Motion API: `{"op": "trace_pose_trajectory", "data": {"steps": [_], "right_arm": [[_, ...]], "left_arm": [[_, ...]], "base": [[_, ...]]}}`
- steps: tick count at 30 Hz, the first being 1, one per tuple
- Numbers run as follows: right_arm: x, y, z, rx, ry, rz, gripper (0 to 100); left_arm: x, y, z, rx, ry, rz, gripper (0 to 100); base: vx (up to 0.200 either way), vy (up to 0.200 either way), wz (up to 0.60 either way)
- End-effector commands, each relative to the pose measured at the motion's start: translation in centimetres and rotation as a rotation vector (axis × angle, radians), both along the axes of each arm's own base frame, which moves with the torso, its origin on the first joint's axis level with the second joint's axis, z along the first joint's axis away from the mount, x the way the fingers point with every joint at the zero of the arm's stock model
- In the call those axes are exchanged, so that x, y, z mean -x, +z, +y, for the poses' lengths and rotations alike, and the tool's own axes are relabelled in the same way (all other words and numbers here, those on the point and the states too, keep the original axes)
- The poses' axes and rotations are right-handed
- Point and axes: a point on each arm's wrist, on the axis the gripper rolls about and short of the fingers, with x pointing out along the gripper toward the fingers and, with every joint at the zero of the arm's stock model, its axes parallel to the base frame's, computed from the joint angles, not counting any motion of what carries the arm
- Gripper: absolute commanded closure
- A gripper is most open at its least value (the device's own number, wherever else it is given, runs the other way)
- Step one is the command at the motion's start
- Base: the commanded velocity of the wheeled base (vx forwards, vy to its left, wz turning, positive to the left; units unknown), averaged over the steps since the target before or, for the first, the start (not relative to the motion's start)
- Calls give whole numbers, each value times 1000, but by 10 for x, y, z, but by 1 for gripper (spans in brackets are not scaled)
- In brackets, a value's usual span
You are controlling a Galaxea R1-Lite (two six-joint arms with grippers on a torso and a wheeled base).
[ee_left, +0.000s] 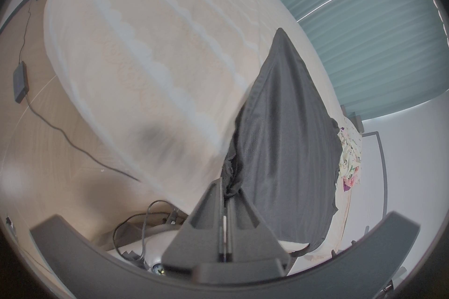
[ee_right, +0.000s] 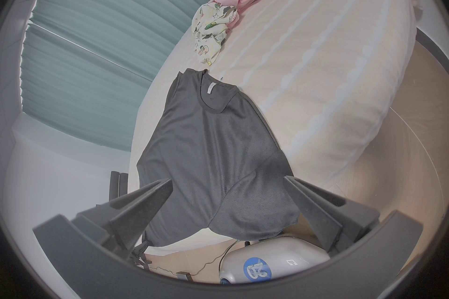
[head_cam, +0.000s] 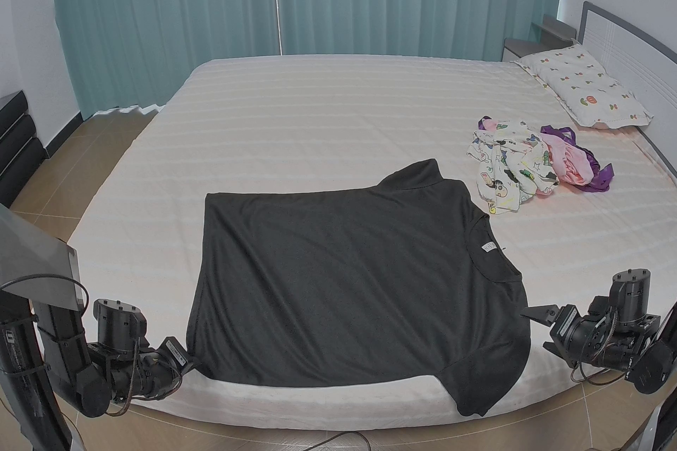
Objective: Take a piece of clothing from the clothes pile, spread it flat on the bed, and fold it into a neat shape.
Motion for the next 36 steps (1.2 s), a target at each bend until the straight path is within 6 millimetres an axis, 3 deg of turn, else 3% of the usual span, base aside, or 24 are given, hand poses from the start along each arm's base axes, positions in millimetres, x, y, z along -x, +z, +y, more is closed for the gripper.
{"op": "trace_pose_trajectory", "data": {"steps": [1,4,11,18,22,26,36], "right_arm": [[1,-8,0,6,6,46,0],[-1,-11,1,10,8,34,0],[-2,-13,1,38,31,29,0],[-4,-23,0,80,57,66,0],[-14,-37,-3,107,105,69,0],[-21,-37,-8,155,130,-19,0],[-35,-54,-9,180,195,-41,0]], "left_arm": [[12,3,2,-1,3,23,100],[9,18,4,8,11,-61,100],[-16,28,6,27,33,-166,100],[-15,26,11,81,35,-146,100],[-13,29,31,183,31,-158,100],[-11,30,45,278,26,-149,100],[-14,29,46,286,39,-150,100]], "base": [[0,0,0],[0,0,0],[0,0,0],[0,0,0],[0,0,0],[0,0,0],[0,0,0]]}}
